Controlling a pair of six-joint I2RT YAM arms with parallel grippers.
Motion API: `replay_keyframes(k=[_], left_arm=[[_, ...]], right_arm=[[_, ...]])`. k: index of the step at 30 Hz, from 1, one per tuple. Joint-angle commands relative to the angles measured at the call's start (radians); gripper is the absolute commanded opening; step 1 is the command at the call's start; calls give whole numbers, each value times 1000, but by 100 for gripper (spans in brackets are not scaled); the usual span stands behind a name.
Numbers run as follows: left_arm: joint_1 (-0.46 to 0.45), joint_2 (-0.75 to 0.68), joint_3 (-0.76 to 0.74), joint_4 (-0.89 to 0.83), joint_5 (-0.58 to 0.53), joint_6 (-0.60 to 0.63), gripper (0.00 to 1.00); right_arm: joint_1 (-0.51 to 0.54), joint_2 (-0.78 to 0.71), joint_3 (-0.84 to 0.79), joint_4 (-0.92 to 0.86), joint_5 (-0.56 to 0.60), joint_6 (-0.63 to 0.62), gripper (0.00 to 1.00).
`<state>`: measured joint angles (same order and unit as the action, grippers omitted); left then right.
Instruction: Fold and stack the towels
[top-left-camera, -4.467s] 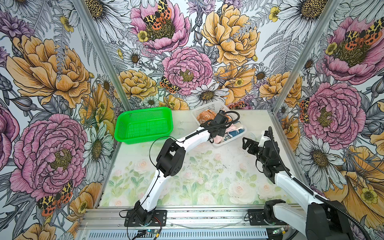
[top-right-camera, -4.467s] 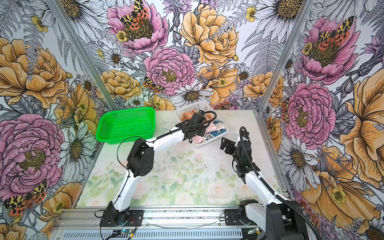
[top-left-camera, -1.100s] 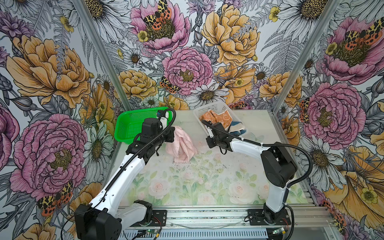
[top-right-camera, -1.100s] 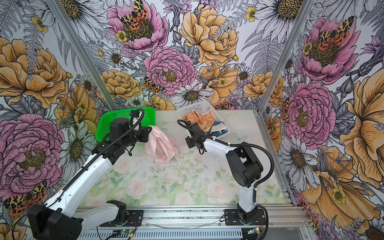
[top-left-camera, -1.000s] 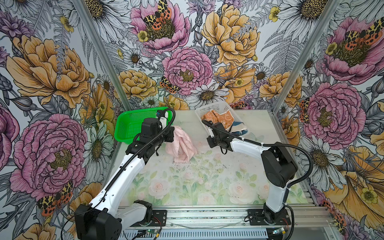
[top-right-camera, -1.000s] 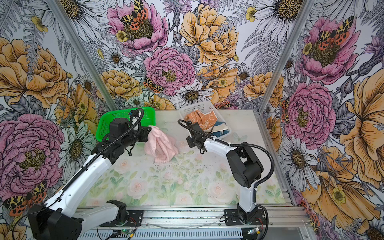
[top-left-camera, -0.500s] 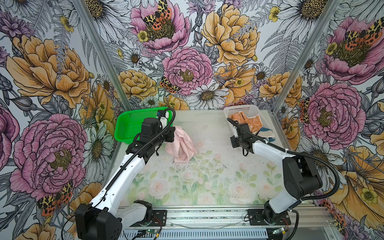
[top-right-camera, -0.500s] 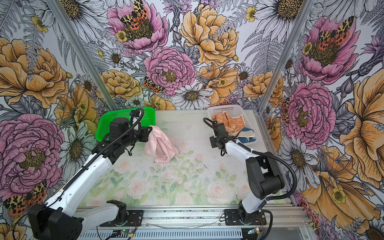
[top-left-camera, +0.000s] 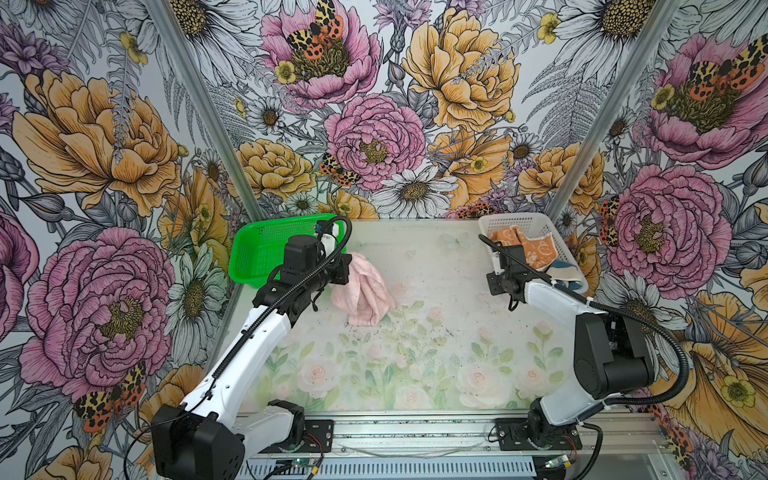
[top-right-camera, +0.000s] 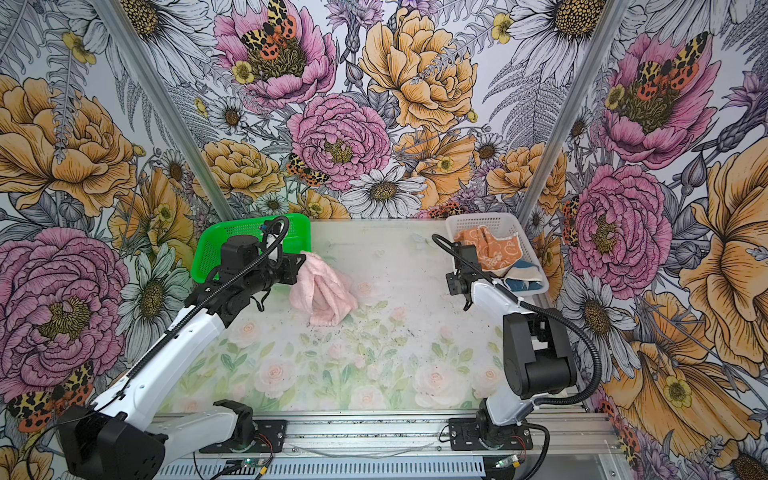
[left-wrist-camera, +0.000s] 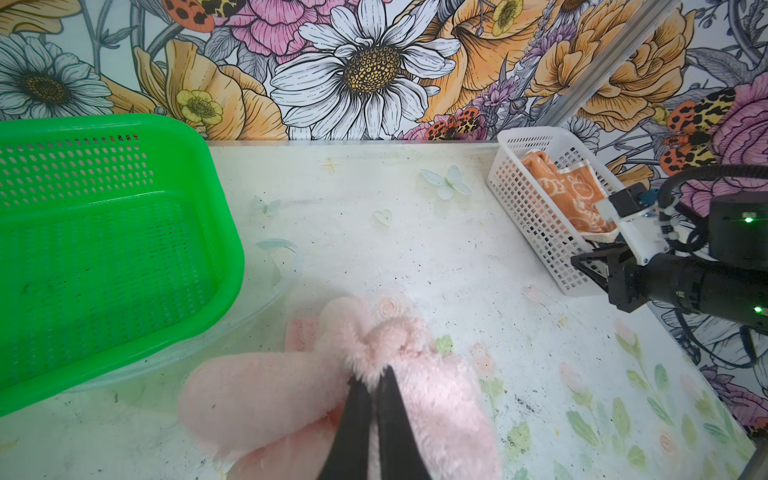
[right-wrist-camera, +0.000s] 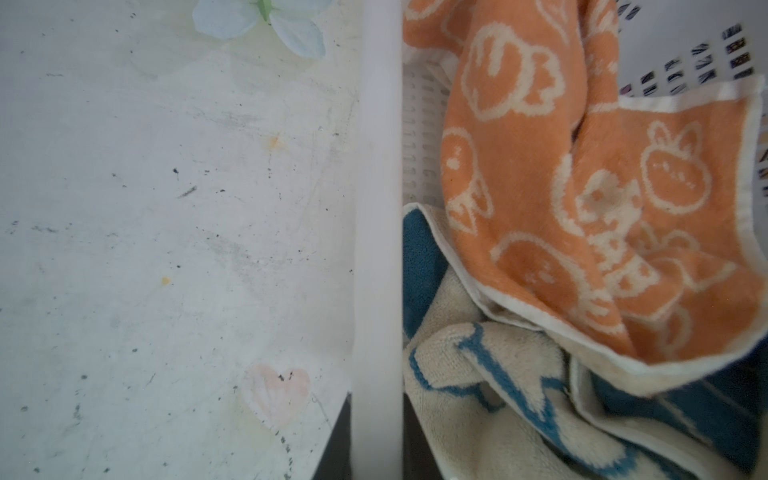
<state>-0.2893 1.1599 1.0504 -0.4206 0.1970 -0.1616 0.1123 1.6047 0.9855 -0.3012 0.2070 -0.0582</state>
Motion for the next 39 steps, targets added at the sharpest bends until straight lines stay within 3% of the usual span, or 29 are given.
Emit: replay_keyframes(k=[1,7,8,11,15,17,18,22,25,31,35,39], left_arm=[[-31,5,-7,33,25,15,0],[-112,14,-2,32,34,77,0],[-134,12,1,30,21,92,0],[-199,6,66,-23,-36,71,0],[-304,25,213,-123,-202,1,0],[-315,53,282,-176,-227,-30,0],[-316,71,311,-202,-241,-40,0],[-318,136,348,-227,-321,-64,0],[-334,215,350,-199,-288,-133,0],[-505,437,374,-78,-249,-183,0],[-542,567,407,3,-219,-228,0],[-541,609,364,148,-94,-247,28]], right_arm=[[-19,-3,30,7,50,1,12],[-33,-17,48,13,20,31,16],[-34,-26,48,13,14,39,21],[-32,-79,32,15,2,67,50],[-13,-185,-10,38,-64,115,69],[22,-235,-24,40,-75,138,77],[47,-261,-30,39,-84,142,85],[151,-363,-72,36,-95,187,89],[179,-459,-143,37,-137,294,89],[196,-586,-294,24,-212,442,88],[198,-609,-342,-3,-186,470,88],[198,-638,-377,-14,-185,475,88]])
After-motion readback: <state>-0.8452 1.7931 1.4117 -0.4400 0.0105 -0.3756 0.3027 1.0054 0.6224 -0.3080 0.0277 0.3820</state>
